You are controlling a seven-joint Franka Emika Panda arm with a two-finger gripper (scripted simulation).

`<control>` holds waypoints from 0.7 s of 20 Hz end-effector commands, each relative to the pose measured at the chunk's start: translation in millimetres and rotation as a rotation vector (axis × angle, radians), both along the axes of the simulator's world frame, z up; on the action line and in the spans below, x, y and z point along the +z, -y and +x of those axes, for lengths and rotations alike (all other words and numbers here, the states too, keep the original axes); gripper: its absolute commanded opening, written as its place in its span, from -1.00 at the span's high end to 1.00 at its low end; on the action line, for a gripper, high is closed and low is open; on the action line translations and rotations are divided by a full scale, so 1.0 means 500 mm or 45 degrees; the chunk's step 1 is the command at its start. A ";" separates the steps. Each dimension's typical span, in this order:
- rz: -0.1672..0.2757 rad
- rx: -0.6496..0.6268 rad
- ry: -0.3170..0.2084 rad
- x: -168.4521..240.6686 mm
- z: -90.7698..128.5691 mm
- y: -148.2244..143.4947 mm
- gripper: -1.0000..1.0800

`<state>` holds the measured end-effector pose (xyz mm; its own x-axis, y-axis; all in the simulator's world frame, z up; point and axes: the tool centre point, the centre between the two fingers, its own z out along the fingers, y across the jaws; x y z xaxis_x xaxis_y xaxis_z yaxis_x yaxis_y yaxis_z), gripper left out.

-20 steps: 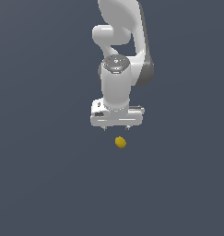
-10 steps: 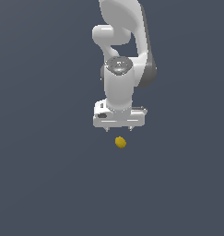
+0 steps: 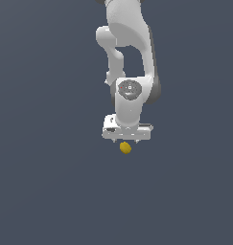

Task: Pick up the object and move it to a goal position.

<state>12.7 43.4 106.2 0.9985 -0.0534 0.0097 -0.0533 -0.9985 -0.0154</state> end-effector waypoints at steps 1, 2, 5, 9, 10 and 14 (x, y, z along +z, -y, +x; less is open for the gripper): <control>-0.010 -0.020 -0.007 -0.029 -0.003 -0.005 -0.92; -0.012 -0.025 -0.009 -0.037 -0.004 -0.006 -0.92; -0.018 -0.035 -0.013 -0.053 -0.007 -0.009 -0.92; -0.017 -0.033 -0.015 -0.053 -0.008 -0.010 -0.92; -0.017 -0.033 -0.015 -0.056 -0.008 -0.010 -0.92; -0.018 -0.034 -0.014 -0.081 -0.008 -0.010 -0.92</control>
